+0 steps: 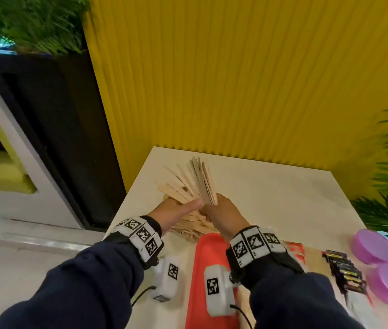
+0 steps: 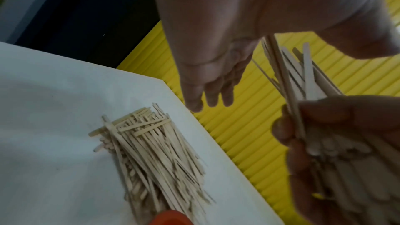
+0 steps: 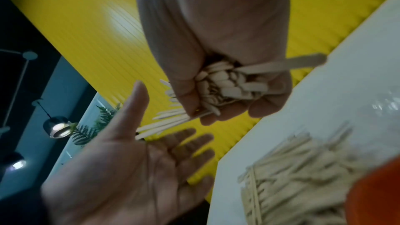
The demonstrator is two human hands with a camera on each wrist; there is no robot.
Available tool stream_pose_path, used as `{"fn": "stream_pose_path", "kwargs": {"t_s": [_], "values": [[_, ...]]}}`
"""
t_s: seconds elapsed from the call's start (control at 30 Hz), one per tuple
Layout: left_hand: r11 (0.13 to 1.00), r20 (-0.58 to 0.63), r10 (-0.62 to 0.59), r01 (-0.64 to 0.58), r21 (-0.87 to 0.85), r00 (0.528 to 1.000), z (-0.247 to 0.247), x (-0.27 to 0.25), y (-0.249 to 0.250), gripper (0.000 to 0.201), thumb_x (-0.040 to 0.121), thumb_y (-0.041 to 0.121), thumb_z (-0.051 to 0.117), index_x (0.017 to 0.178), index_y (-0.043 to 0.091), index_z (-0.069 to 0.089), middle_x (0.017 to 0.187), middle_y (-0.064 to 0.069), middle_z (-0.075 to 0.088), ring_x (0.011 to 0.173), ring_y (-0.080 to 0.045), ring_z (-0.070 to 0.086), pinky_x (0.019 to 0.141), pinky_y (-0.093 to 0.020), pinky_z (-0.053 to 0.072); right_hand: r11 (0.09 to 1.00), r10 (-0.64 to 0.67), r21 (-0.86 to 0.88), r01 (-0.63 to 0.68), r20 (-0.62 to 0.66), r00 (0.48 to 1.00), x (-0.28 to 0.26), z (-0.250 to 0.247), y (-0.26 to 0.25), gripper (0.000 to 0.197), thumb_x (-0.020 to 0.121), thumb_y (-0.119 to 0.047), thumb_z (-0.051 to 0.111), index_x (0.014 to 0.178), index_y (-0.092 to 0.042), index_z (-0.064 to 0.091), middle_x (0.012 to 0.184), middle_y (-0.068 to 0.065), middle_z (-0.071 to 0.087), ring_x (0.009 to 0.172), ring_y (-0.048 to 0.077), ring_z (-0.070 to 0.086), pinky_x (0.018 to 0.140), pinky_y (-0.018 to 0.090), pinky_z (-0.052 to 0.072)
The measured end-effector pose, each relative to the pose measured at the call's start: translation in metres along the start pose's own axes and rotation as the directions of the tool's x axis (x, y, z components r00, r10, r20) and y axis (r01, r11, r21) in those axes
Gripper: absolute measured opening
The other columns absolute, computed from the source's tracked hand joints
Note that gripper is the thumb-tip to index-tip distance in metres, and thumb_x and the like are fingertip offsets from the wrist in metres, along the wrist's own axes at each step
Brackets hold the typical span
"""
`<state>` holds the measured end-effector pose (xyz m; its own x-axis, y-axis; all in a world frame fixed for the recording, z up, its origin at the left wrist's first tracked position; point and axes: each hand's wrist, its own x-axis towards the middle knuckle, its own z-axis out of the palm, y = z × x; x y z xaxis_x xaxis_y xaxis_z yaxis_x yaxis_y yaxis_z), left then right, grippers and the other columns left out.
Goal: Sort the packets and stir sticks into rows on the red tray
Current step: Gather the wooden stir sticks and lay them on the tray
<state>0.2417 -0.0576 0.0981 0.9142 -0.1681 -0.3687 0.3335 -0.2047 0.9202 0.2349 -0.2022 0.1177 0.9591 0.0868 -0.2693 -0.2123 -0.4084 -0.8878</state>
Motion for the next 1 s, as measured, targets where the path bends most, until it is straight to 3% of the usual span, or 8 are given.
{"fn": "stream_pose_path", "kwargs": {"t_s": [0.1,0.23,0.3,0.4,0.5,0.57,0.7,1.0], "values": [[0.965,-0.016,0.096,-0.097,-0.242,0.995,0.001,-0.032,0.006,0.027,0.079,0.017,0.070,0.105,0.018,0.062,0.104,-0.003,0.068,0.097,-0.018,0.063,0.080,-0.030,0.051,0.991,-0.090,0.103,0.081,0.080,0.993,-0.030,0.029,0.002,0.013,0.090,-0.011,0.049,0.092,-0.019,0.058,0.076,-0.005,0.059,0.066,0.007,0.054,0.058,0.016,0.042],[0.934,-0.010,0.161,-0.155,-0.322,0.987,-0.001,-0.056,-0.006,0.028,0.081,-0.006,0.061,0.107,0.005,0.061,0.101,-0.012,0.067,0.083,-0.018,0.065,0.058,-0.021,0.054,0.985,-0.131,0.125,0.118,0.098,0.987,-0.051,0.060,0.019,0.024,0.094,-0.020,0.051,0.116,-0.011,0.053,0.076,-0.010,0.054,0.058,-0.002,0.048,0.050,0.011,0.038],[0.939,-0.024,0.127,-0.128,-0.320,0.992,-0.001,-0.063,-0.014,0.024,0.081,-0.009,0.060,0.102,0.004,0.062,0.093,-0.011,0.066,0.079,-0.019,0.063,0.051,-0.020,0.051,0.982,-0.170,0.101,0.160,0.101,0.980,-0.057,0.074,0.029,0.035,0.094,-0.020,0.052,0.127,-0.012,0.045,0.081,-0.014,0.053,0.056,-0.006,0.048,0.046,0.006,0.036],[0.953,-0.073,0.085,-0.103,-0.284,0.994,-0.001,-0.065,-0.025,0.022,0.080,-0.009,0.062,0.094,0.008,0.064,0.094,-0.012,0.067,0.087,-0.022,0.063,0.080,-0.036,0.053,0.977,-0.200,0.088,0.193,0.076,0.977,-0.059,0.087,0.037,0.040,0.091,-0.009,0.052,0.130,-0.012,0.043,0.087,-0.015,0.052,0.065,-0.007,0.045,0.048,0.002,0.036],[0.976,-0.124,0.073,-0.096,-0.196,0.990,-0.003,-0.066,-0.034,0.027,0.079,-0.006,0.064,0.089,0.018,0.065,0.095,-0.009,0.068,0.090,-0.020,0.063,0.088,-0.036,0.050,0.961,-0.272,0.060,0.270,0.041,0.961,-0.061,0.098,0.039,0.040,0.091,0.001,0.048,0.130,-0.008,0.048,0.102,-0.012,0.056,0.091,-0.001,0.053,0.069,-0.003,0.038],[0.989,-0.146,0.070,-0.087,-0.116,0.987,-0.005,-0.065,-0.040,0.020,0.079,0.000,0.066,0.087,0.018,0.066,0.091,-0.006,0.069,0.089,-0.021,0.064,0.085,-0.034,0.050,0.959,-0.275,0.076,0.274,0.010,0.961,-0.059,0.108,0.045,0.044,0.091,0.004,0.045,0.133,-0.008,0.045,0.114,-0.006,0.054,0.107,0.006,0.051,0.080,-0.001,0.039],[0.999,-0.153,0.050,-0.052,-0.010,0.987,-0.006,-0.065,-0.055,0.015,0.083,0.013,0.065,0.098,0.015,0.066,0.094,-0.004,0.067,0.092,-0.020,0.062,0.082,-0.032,0.051,0.981,-0.174,-0.095,0.170,-0.042,0.984,-0.044,0.129,0.069,0.036,0.089,-0.016,0.050,0.125,-0.014,0.053,0.110,0.010,0.065,0.105,0.029,0.059,0.089,0.042,0.050],[0.996,-0.038,0.084,-0.085,-0.017,0.996,-0.007,-0.071,-0.068,0.027,0.079,-0.009,0.055,0.072,0.015,0.065,0.101,-0.003,0.066,0.100,-0.005,0.056,0.067,-0.013,0.040,0.985,-0.172,0.030,0.171,0.024,0.985,-0.039,0.138,0.080,0.059,0.085,-0.003,0.057,0.139,-0.014,0.038,0.123,0.007,0.058,0.113,0.019,0.055,0.096,0.030,0.046]]}}
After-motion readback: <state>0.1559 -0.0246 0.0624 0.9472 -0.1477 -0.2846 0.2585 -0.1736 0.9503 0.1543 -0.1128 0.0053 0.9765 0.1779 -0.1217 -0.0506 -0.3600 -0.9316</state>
